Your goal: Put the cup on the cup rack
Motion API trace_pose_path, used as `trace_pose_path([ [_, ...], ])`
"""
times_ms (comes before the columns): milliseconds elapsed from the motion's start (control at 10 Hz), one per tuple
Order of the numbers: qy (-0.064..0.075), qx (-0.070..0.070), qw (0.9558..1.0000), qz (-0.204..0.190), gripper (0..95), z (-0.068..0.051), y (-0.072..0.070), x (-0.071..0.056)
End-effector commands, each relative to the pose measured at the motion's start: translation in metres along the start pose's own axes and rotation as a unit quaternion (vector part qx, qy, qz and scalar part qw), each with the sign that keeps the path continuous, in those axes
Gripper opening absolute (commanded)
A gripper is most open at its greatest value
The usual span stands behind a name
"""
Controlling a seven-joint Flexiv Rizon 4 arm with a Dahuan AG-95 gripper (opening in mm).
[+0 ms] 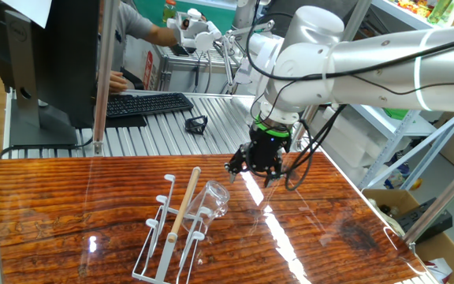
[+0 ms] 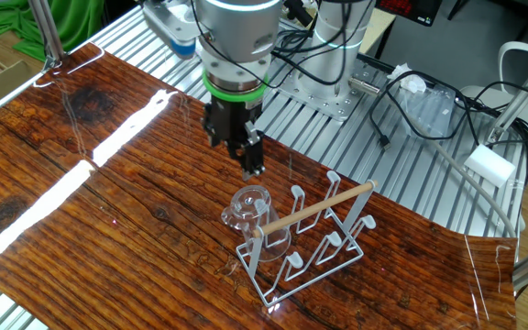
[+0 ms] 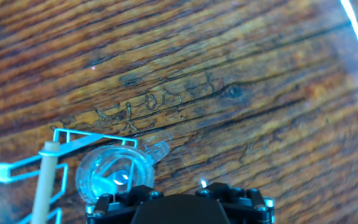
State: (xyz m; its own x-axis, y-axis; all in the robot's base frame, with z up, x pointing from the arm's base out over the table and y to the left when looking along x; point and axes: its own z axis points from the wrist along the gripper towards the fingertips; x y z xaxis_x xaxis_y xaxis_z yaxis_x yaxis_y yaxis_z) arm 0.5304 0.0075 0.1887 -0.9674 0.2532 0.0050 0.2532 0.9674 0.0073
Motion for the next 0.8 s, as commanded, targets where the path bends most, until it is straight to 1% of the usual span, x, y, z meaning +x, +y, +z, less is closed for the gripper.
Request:
trace_pose_path([
  [100,-0.003,0.011,0.9984,-0.055,95.0,0.0003,-0.0024,-0.0010],
  [200,-0.004,0.020,0.9975,-0.068,95.0,0.0005,-0.0024,-0.0011],
  [600,-0.005,0.036,0.9941,-0.103,95.0,0.0007,-0.0026,-0.0014],
  [800,-0.004,0.048,0.9925,-0.112,95.0,0.0008,-0.0025,-0.0015],
])
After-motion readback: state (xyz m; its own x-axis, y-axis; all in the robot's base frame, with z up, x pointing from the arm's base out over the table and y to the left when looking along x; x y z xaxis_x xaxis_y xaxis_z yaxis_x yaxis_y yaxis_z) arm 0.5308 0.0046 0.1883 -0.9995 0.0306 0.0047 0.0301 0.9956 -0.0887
